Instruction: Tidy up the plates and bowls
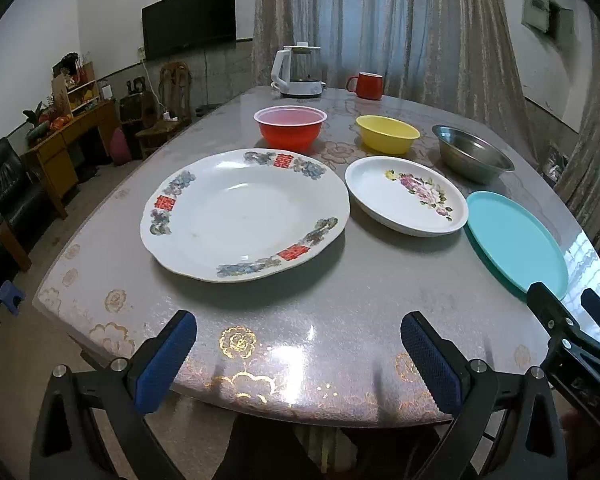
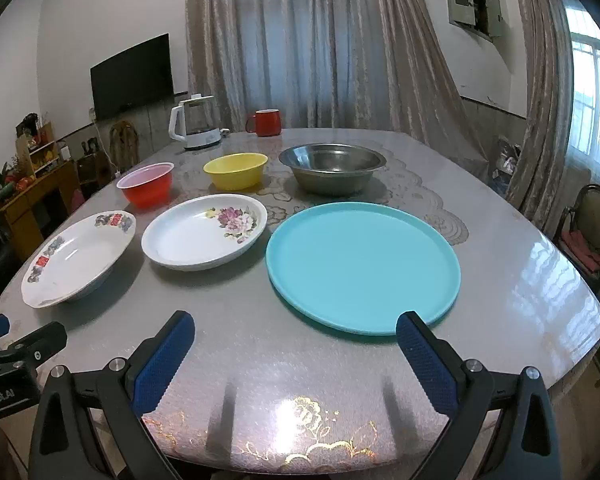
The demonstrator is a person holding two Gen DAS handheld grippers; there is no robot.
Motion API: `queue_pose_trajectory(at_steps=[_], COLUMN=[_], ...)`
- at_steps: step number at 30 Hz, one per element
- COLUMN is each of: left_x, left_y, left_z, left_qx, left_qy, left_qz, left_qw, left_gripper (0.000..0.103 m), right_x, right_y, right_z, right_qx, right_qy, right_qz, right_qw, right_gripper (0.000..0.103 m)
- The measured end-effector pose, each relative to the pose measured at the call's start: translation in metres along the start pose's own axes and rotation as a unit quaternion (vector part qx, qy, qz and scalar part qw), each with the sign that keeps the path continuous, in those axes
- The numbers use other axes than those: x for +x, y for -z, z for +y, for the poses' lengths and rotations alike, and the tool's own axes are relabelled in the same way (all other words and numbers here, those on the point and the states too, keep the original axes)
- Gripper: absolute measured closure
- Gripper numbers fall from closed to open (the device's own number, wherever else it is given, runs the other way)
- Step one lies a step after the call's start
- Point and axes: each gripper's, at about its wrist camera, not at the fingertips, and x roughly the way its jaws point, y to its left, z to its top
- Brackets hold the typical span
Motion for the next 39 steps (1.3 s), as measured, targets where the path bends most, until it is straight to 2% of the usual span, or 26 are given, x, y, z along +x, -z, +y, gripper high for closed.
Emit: queue_pose_trajectory(at_steps=[20,39], left_x=[0.005,0.002], left_y=[0.002,0.001], left_z=[-0.013,-0.024], left_qx=[0.025,0.057], left_qy=[0.043,0.109], left_qz=[0.011,0.013], left_qw=[0.9987,0.9923], left_gripper=[0.000,0.000], right_x=[0.002,-0.001], right_y=[0.002,0.000], right_z=[-0.007,-0.011], right_qx=[0.015,0.020], right_qy=[0.011,0.018], right_qz=[0.007,0.004], right_qw=[1.000,1.000], right_gripper=[0.000,0.000])
